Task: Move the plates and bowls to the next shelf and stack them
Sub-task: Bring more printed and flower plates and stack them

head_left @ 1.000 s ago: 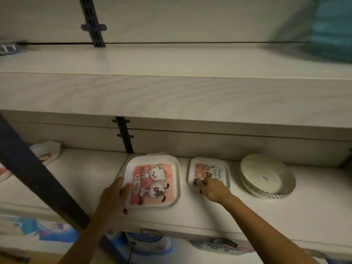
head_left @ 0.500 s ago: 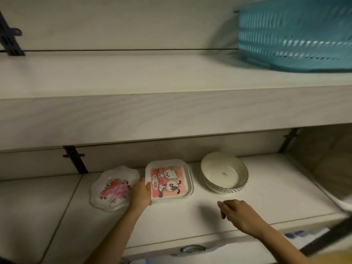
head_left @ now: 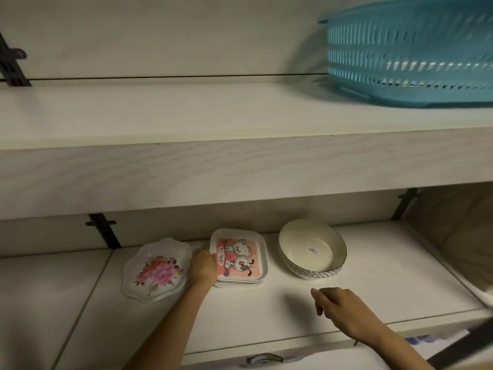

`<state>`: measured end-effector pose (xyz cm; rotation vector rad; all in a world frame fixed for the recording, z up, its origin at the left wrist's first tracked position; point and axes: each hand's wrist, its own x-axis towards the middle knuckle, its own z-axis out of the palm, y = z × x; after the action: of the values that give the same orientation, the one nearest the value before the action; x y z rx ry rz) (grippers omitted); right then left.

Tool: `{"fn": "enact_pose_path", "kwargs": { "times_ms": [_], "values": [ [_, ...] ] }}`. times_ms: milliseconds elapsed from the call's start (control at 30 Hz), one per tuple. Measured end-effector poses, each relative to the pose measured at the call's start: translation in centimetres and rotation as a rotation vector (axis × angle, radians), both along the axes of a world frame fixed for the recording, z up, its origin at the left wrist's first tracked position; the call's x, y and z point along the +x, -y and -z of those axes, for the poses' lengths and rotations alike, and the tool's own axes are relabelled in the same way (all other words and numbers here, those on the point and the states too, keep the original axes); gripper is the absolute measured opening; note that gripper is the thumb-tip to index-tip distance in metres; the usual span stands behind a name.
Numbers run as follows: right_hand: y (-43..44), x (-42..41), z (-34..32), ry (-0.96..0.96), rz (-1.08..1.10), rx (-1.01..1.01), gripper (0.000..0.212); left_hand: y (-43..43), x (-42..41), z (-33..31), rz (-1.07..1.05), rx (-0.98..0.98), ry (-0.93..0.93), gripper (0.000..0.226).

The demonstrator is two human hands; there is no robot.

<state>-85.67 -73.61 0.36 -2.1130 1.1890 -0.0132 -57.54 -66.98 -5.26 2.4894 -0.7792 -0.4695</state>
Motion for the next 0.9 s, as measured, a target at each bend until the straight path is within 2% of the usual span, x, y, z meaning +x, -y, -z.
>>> {"fn": "enact_pose_path", "kwargs": {
  "times_ms": [167,433,633,800,900],
  "values": [
    [0.1,0.2,0.0,0.013,-0.016,0.010,0.047,-0.2,-0.3,-0.2,0.020,0.144,0.142,0.037],
    [-0.4,2.6,0.0,-0.001,-0.161,0.016,0.046,-3.1,-1.9,-2.5,0.161,0.099,0.256,0.032],
    [-2.6,7.3,-0.4,-0.021,-0.421,-0.020,0.042,-11.5,-3.6,-5.1,0.232,0.146,0.288,0.027],
    [-6.8,12.1,-0.9,-0.027,-0.652,0.010,0.034,-20.7,-4.5,-6.5,0.119,0.217,0.250,0.027],
    [-10.7,14.7,-1.2,-0.038,-0.797,-0.006,0.036,-26.7,-5.1,-7.2,0.033,0.205,0.178,0.017]
  ]
}}
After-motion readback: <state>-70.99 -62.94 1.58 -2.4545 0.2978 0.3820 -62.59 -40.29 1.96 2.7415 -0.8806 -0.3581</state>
